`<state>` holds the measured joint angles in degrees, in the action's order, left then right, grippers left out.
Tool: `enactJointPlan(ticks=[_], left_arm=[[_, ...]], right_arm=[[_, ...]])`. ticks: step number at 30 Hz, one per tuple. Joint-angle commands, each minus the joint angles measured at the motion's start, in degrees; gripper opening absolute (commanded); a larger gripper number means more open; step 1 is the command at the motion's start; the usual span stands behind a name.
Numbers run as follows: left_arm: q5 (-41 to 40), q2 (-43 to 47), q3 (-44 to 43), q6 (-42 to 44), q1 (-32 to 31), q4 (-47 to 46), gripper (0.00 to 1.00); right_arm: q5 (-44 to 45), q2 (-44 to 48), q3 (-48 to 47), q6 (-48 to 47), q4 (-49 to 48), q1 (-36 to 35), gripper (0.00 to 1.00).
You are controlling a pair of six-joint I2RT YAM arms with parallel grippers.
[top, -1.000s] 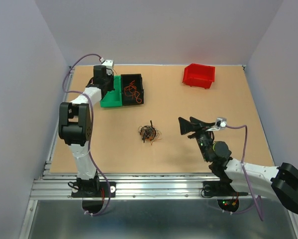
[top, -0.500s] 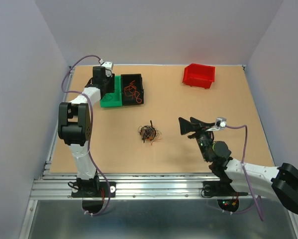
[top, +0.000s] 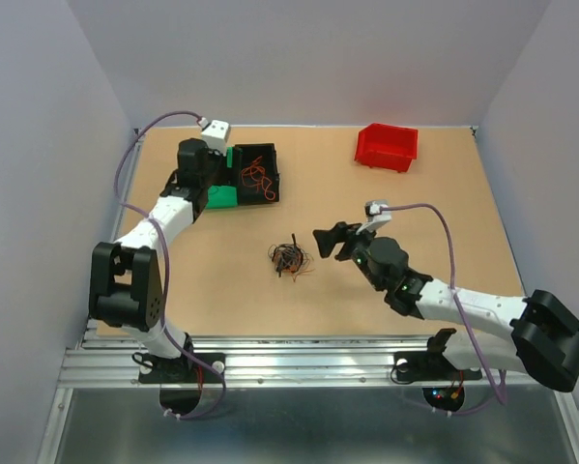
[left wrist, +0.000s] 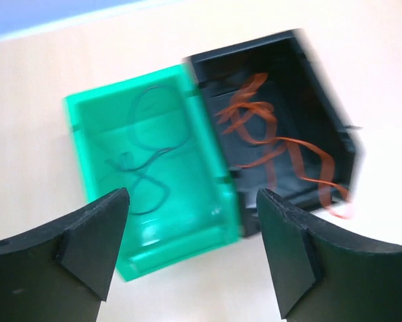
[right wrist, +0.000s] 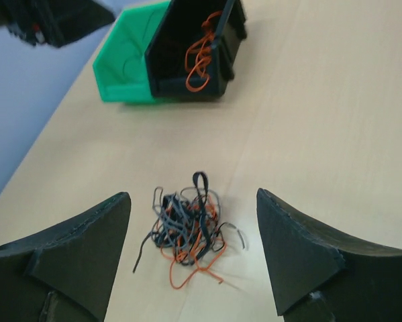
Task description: Untangle the cables
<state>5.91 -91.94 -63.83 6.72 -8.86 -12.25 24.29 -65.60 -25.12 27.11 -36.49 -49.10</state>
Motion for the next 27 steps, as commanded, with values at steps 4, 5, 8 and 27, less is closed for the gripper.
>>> enactJointPlan(ticks=[4,5,8,27], left_arm=[[12.0,8.7,7.7,11.1,-11.3,-6.7,0.88],[13.9,9.5,8.0,12.5,-12.3,-5.8,0.88],[15.5,9.8,8.2,16.4,-15.5,-3.0,0.87],[6.0,15.5,13.2,16.7,-16.4,1.8,0.81]], right_arm=[[-10.4,-9.0,-8.7,-3.4,12.9,0.1,0.76],[-10.4,-10.0,-9.9,-3.5,12.9,0.0,0.75],[-10.5,-13.5,-12.1,-3.2,12.8,0.1,0.7],[-5.6,-31.3,-20.0,2.0,-1.9,0.0,0.51]])
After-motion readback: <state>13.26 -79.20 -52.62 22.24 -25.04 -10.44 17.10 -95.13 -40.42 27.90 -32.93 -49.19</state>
